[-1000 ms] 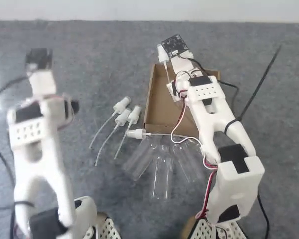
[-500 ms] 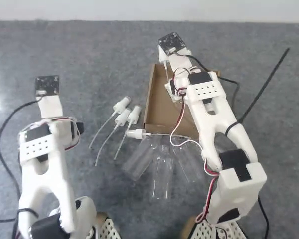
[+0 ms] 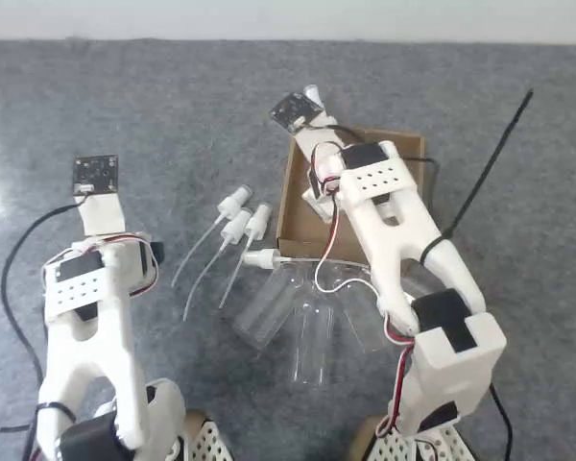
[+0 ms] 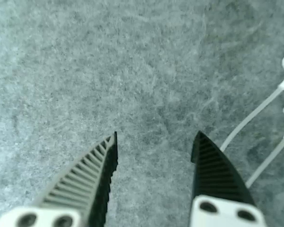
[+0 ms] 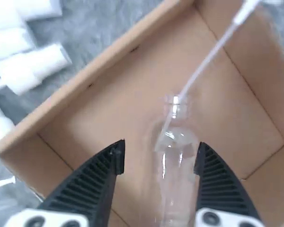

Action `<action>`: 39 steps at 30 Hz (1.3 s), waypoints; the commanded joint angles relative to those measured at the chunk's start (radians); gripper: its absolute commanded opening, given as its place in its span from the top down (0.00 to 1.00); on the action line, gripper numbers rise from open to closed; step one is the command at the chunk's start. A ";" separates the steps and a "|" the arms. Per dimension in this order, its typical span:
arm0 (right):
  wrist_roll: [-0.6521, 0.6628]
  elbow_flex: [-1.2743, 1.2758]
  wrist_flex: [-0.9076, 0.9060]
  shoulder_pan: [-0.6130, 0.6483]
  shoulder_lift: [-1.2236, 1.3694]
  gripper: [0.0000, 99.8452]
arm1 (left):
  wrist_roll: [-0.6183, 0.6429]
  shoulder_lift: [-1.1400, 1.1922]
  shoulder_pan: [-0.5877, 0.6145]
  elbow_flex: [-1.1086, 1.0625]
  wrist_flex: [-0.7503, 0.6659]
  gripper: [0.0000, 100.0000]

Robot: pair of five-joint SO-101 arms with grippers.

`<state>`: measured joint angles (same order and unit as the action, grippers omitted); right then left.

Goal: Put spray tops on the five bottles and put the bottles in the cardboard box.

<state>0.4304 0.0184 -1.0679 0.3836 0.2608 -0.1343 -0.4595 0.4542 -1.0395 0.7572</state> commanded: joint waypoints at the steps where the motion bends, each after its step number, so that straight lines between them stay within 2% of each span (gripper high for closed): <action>1: 0.035 -0.060 0.016 -0.041 0.001 0.79 | 0.006 -0.034 -0.002 0.007 -0.026 0.76; 7: 0.046 -0.061 0.035 -0.056 0.085 0.79 | 0.006 -0.034 -0.002 0.007 -0.026 0.76; 14: 0.046 -0.061 0.200 -0.077 0.179 0.80 | 0.006 -0.032 -0.002 0.005 -0.026 0.76; 20: 0.038 -0.061 0.334 -0.073 0.179 1.00 | 0.006 -0.032 -0.002 0.005 -0.028 0.76; 23: 0.021 -0.063 0.363 -0.070 0.179 0.98 | 0.006 -0.032 -0.002 0.005 -0.028 0.76; 30: -0.164 -0.167 0.367 -0.085 0.186 0.99 | 0.006 -0.032 -0.002 0.005 -0.031 0.76; 39: -0.184 -0.175 0.371 -0.068 0.177 0.99 | 0.006 -0.032 -0.002 0.005 -0.031 0.76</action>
<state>0.2570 -0.0875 -0.7119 0.3115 0.4634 -0.1343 -0.4595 0.4542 -1.0395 0.7572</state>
